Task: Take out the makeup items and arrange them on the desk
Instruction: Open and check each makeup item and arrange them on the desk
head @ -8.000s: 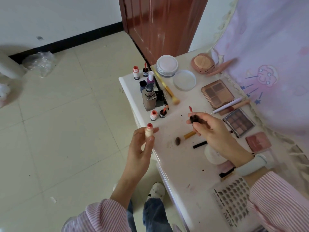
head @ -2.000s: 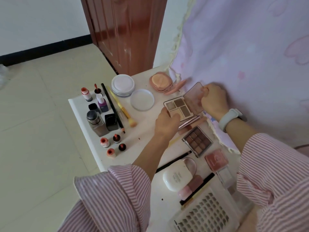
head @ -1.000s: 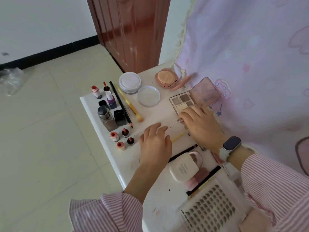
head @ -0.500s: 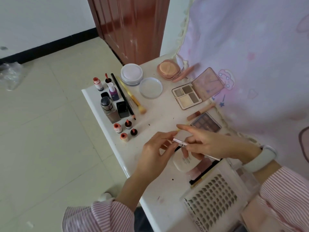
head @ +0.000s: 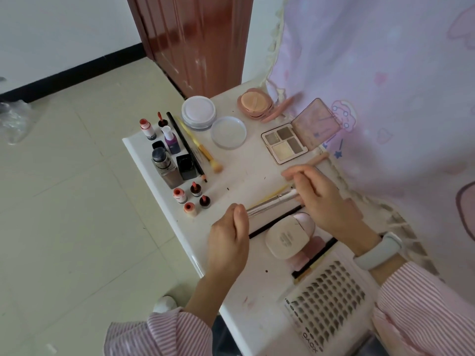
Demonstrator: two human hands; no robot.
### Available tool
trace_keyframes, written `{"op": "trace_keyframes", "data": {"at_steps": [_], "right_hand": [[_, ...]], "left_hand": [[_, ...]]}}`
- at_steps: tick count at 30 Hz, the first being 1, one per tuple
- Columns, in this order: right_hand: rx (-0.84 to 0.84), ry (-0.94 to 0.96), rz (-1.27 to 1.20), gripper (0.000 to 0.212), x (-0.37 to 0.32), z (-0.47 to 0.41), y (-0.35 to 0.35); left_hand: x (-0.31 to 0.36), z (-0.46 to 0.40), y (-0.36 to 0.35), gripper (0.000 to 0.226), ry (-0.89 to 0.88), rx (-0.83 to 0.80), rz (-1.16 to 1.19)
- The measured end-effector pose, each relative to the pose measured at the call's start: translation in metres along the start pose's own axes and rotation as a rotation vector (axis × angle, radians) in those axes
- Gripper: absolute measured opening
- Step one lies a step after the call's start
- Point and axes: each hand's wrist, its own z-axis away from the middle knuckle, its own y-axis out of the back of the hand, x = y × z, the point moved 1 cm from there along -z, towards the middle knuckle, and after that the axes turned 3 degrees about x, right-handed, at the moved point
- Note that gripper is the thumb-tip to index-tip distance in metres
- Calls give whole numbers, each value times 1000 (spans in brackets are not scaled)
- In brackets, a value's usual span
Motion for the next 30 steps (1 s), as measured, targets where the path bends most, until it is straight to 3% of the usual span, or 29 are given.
{"op": "trace_keyframes", "data": {"at_steps": [2, 6, 8, 10, 15, 17, 20, 27, 30], "right_hand": [[-112, 28, -16, 34, -1, 2, 4], [-204, -121, -101, 24, -1, -3, 10], [-180, -209, -58, 34, 0, -4, 10], [-134, -203, -88, 26, 0, -5, 10], [-210, -215, -109, 23, -2, -4, 16], [-160, -247, -58, 31, -1, -7, 14], [-87, -197, -80, 21, -1, -9, 16], [-157, -241, -63, 27, -5, -5, 17], [-167, -203, -35, 21, -6, -4, 18]], "left_hand": [[-2, -5, 1, 41, 119, 12, 86], [0, -6, 4, 41, 92, -14, 56], [0, -5, 3, 41, 84, -28, 47], [-1, -5, 3, 41, 90, -29, 50], [-1, -7, 2, 42, 93, -24, 62], [-2, -7, 2, 45, 75, -38, 50], [-2, -5, 2, 48, 71, -44, 82], [-5, -4, 3, 49, 114, -75, 117], [-1, -6, 2, 38, 81, -175, 120]]}}
